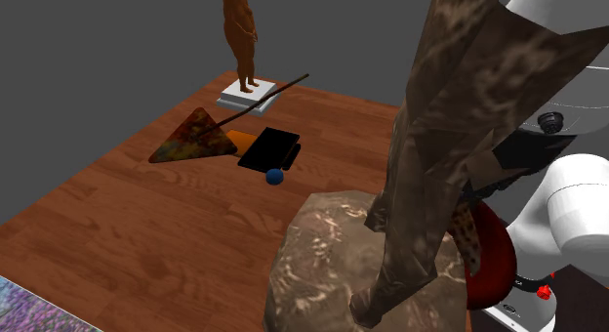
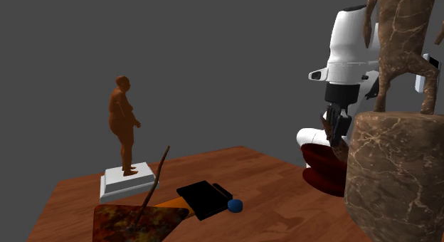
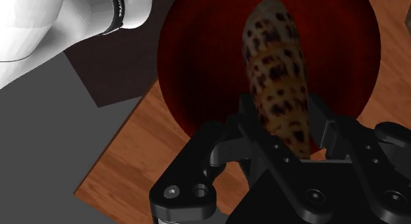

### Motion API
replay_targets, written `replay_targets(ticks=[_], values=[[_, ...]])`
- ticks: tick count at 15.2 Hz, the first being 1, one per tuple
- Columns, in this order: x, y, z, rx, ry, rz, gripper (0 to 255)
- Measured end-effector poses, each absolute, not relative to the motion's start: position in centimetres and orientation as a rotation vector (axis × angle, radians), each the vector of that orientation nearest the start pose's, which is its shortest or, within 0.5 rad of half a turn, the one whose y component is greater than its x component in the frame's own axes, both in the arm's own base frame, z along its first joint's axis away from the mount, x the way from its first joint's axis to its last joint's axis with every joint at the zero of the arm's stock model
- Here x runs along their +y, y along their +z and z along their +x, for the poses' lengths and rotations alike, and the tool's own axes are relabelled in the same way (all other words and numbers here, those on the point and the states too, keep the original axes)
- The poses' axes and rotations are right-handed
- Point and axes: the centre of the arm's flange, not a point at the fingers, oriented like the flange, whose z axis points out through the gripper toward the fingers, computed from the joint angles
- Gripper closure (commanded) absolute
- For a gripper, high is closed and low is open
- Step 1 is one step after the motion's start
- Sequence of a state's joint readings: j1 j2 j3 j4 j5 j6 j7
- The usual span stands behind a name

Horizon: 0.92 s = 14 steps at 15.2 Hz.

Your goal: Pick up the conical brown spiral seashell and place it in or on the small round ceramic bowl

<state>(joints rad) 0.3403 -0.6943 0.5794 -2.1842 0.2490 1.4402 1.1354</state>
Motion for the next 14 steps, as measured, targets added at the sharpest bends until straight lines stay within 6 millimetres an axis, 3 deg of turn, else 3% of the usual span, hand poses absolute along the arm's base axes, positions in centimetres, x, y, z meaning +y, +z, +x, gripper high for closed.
replay_targets(ticks=[5, 12, 13, 14], values=[[33.3, 55.4, 15.0, 0.558, -0.027, -3.263, 255], [33.3, 55.0, 15.0, 0.559, -0.032, -3.26, 255], [33.3, 55.0, 15.0, 0.559, -0.032, -3.26, 0], [33.3, 54.9, 14.9, 0.558, -0.027, -3.264, 0]])
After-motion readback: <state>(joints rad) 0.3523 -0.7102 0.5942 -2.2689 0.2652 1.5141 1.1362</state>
